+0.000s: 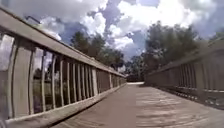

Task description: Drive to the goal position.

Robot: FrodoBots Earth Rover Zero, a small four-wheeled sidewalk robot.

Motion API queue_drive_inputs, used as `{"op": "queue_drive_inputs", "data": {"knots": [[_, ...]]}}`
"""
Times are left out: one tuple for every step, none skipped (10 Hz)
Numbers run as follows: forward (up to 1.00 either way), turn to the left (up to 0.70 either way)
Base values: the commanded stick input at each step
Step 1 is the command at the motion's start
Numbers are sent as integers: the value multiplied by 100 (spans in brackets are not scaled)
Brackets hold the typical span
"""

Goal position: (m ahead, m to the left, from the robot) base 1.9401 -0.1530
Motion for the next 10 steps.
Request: {"op": "queue_drive_inputs", "data": {"knots": [[70,0],[70,0],[70,0],[70,0],[70,0],[70,0],[70,0],[70,0],[70,0],[70,0]]}}
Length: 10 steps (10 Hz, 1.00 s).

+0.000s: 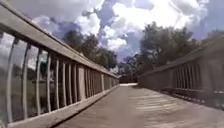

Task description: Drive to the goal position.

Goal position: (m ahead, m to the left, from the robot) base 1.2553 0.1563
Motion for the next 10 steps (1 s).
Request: {"op": "queue_drive_inputs", "data": {"knots": [[70,0],[70,0],[70,0],[70,0],[70,0],[70,0],[70,0],[70,0],[62,0],[49,0]]}}
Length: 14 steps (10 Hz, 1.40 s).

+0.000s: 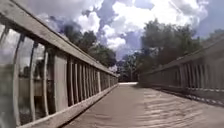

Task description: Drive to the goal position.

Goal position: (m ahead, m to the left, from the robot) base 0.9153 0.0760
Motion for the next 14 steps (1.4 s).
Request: {"op": "queue_drive_inputs", "data": {"knots": [[35,0],[22,0],[9,0],[0,-7],[0,-31],[0,-54],[0,-65],[0,-48],[0,-31],[0,-15],[0,0],[0,0],[0,0],[0,0]]}}
